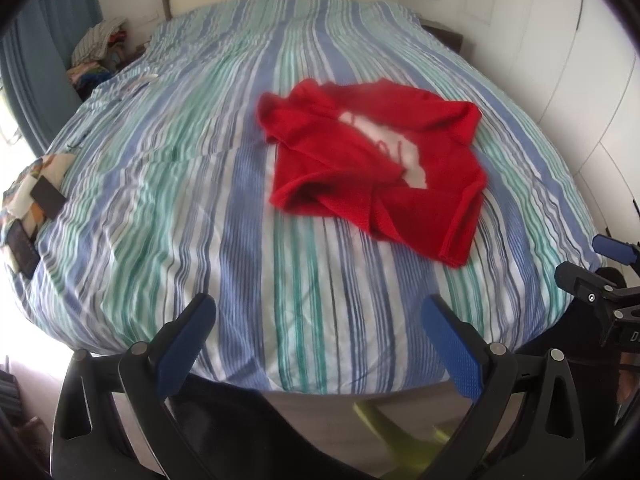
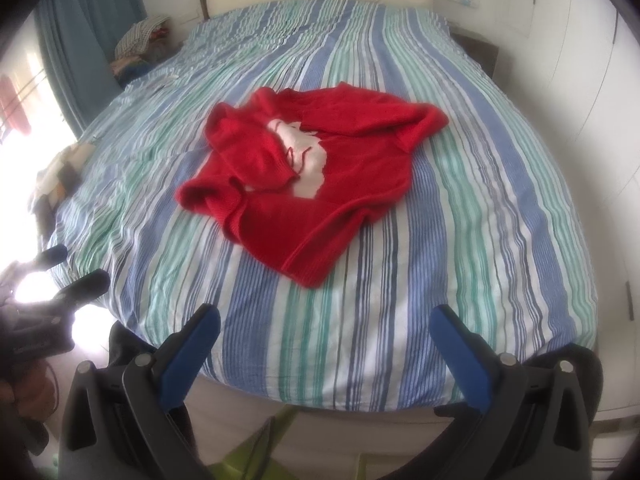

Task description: Fold small clothes

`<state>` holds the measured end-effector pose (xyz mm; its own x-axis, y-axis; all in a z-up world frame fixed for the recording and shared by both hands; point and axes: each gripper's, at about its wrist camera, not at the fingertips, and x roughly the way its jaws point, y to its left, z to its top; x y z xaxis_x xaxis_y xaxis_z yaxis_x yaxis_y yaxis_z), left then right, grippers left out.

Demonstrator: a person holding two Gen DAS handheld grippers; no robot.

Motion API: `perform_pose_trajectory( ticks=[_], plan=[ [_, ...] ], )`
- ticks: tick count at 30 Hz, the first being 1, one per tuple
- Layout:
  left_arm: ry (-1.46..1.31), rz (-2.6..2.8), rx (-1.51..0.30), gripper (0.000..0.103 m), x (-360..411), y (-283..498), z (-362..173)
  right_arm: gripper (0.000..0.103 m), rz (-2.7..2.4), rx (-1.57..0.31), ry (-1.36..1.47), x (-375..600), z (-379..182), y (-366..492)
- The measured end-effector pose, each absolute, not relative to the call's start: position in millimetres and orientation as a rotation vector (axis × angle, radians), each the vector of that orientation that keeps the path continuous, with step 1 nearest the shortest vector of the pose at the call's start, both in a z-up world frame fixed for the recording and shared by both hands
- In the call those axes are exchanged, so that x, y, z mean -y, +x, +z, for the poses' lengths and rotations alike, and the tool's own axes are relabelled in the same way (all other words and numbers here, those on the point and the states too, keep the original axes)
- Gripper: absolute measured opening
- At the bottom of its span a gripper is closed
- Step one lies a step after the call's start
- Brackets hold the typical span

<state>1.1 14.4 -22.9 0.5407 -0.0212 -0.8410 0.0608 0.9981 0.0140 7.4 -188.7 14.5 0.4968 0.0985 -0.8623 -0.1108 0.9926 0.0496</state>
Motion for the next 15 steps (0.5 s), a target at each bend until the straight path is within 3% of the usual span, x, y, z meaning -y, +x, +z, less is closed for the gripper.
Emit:
perform_pose_trajectory(
  ticks=[15],
  plan=[
    [0.062, -0.032, -1.007, 0.103, -15.7, -3.8, -26.5, 0.103, 0.137, -1.073, -0.025, 178.0, 7.2, 7.7]
  ],
)
